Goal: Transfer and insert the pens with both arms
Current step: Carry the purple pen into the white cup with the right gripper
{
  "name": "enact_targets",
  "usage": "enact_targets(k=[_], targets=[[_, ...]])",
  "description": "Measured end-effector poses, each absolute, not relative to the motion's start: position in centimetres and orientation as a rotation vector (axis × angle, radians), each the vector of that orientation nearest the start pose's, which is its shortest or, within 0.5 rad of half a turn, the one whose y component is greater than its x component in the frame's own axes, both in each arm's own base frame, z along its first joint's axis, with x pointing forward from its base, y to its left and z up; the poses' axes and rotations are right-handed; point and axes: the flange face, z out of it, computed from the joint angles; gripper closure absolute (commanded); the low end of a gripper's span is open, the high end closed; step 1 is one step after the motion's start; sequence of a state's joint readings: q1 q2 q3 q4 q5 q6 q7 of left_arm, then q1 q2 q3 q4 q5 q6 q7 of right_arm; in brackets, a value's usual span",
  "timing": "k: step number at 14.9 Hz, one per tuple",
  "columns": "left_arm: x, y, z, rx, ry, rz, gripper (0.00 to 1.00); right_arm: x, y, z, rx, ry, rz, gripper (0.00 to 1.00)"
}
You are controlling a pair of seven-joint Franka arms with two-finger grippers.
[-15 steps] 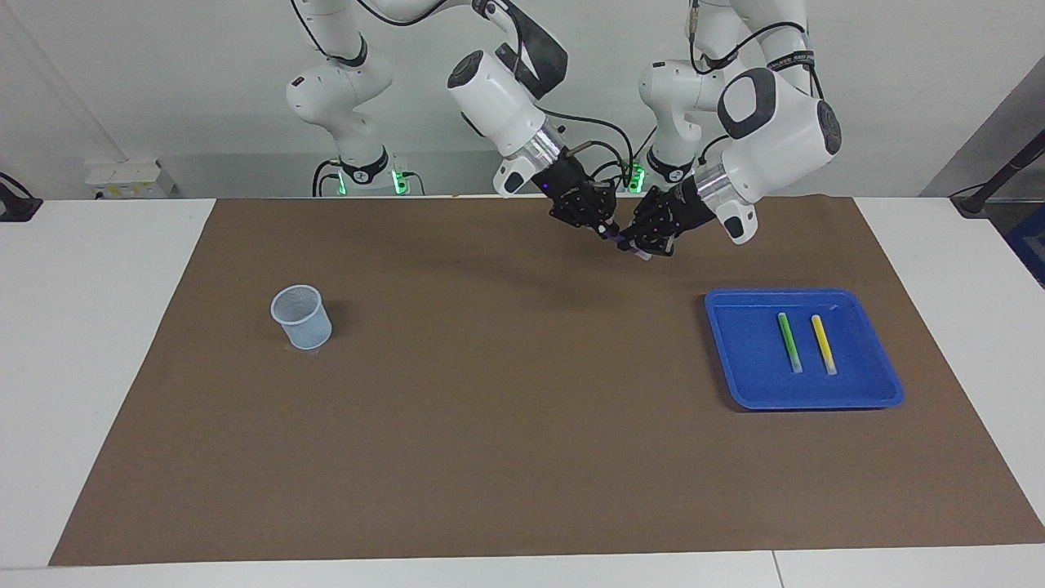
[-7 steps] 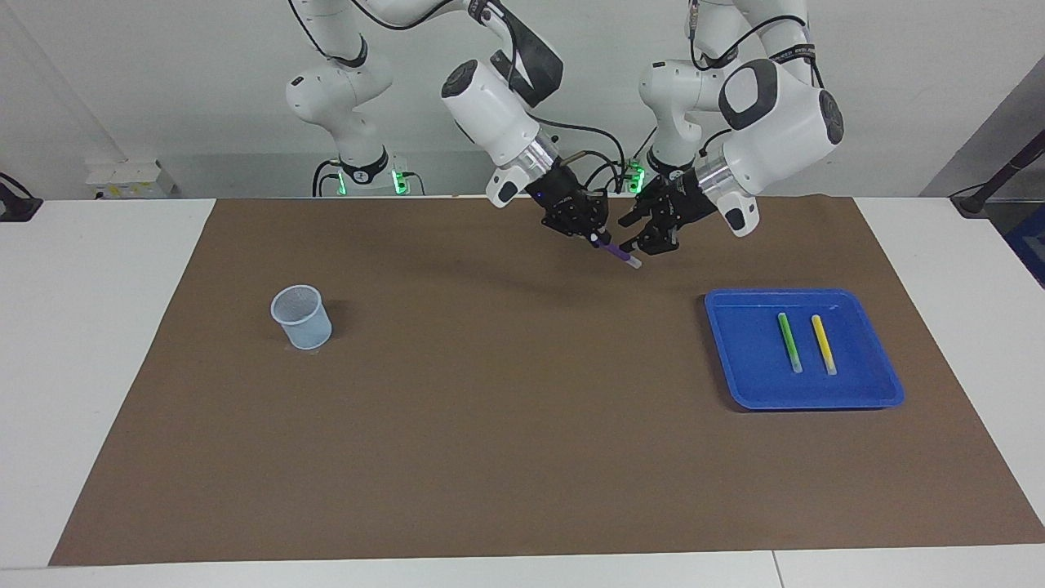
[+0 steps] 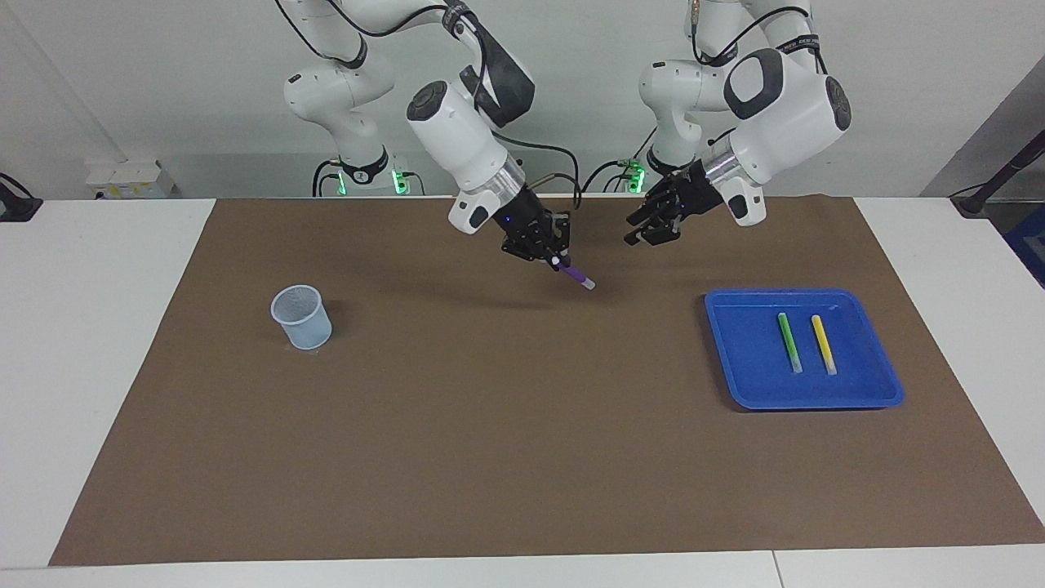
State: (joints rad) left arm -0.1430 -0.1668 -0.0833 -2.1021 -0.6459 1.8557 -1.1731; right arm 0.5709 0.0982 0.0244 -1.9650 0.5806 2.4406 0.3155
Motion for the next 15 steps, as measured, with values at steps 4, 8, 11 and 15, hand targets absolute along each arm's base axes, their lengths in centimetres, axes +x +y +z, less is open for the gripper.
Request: enact_targets(k=[4, 8, 11, 15], targets=[[48.1, -13.2, 49.1, -3.099, -1.458, 0.533, 0.49, 53.4, 27.7, 48.2, -2.657, -0.131, -0.111, 1.0], [49.2, -6.6, 48.8, -3.305, -0.892, 0.314, 0.49, 54.6, 19.9, 50.5, -2.767, -0.403, -0.035, 1.0], [49.5, -0.6, 48.6, -3.359, -0.517, 0.191, 0.49, 54.8, 15.8, 51.8, -2.87, -0.698, 0.011, 1.0], [49.9, 2.5, 48.7, -3.323, -0.156, 0.063, 0.49, 55.8, 10.3, 51.8, -2.944, -1.151, 0.051, 1.0]])
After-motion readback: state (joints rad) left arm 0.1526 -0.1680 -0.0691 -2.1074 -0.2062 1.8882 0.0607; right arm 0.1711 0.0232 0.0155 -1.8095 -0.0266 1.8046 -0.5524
